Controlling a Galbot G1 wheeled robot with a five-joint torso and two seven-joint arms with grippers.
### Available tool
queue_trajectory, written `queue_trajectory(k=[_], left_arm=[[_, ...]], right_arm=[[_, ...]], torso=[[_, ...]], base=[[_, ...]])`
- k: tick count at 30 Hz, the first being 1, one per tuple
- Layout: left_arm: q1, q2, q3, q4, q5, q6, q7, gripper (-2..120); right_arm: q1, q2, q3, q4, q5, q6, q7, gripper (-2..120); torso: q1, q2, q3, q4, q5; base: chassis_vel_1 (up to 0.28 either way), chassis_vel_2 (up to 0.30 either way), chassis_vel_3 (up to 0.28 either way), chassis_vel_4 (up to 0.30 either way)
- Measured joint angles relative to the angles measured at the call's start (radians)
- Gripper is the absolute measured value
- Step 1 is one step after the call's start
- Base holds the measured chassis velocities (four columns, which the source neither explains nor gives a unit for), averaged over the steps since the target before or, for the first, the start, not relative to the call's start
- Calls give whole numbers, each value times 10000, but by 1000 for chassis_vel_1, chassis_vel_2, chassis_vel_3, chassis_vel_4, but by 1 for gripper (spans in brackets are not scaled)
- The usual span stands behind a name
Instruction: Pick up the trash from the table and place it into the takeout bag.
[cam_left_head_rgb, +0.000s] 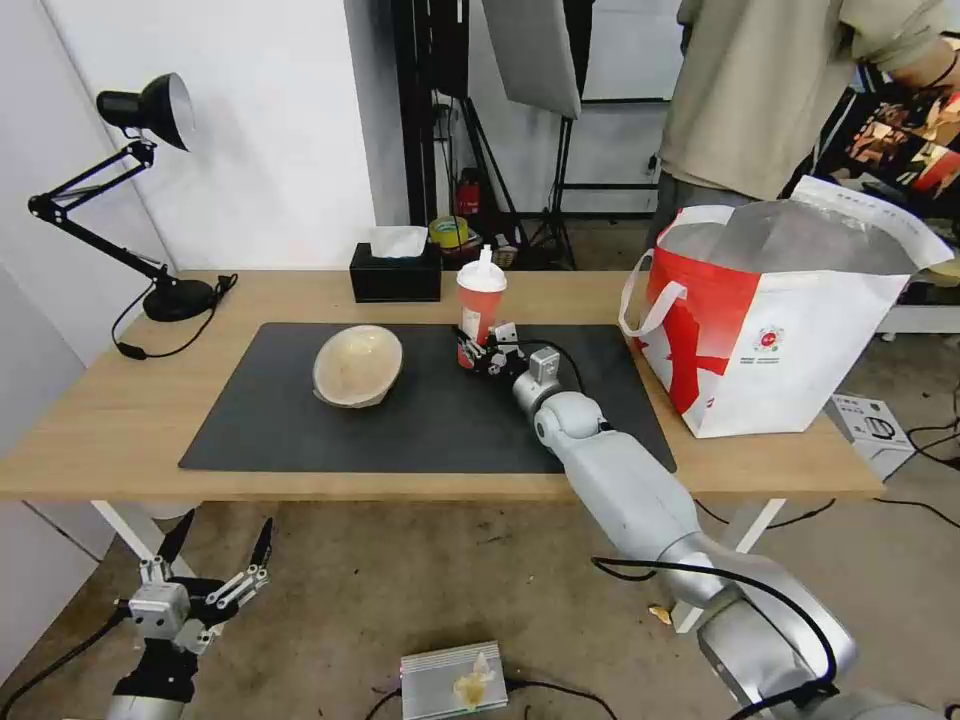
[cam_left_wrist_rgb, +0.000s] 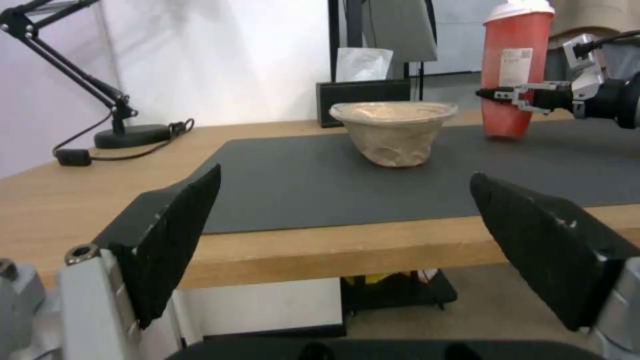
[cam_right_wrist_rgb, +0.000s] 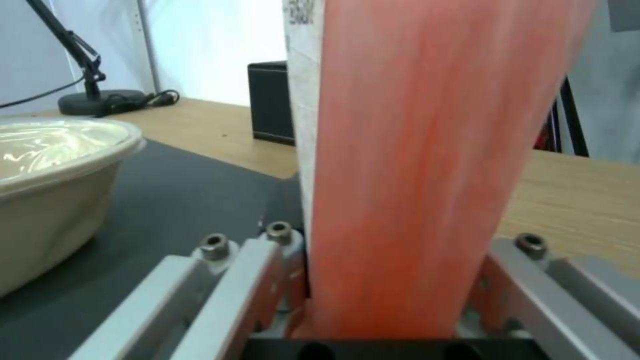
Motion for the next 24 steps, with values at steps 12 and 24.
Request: queue_trajectory(k=[12,24], left_arm=[[86,-32,-62,-6,-57,-127,12,100],[72,54,-128,-67,-176,-138,17,100]], right_arm=[[16,-232,-160,532,167,-29,227,7],[632,-1398,-1030,2485,1280,-505,817,7]], torso=[[2,-4,3,-3,1],[2,-4,2,-2,1]], base=[[0,0,0,0],[0,0,0,0]])
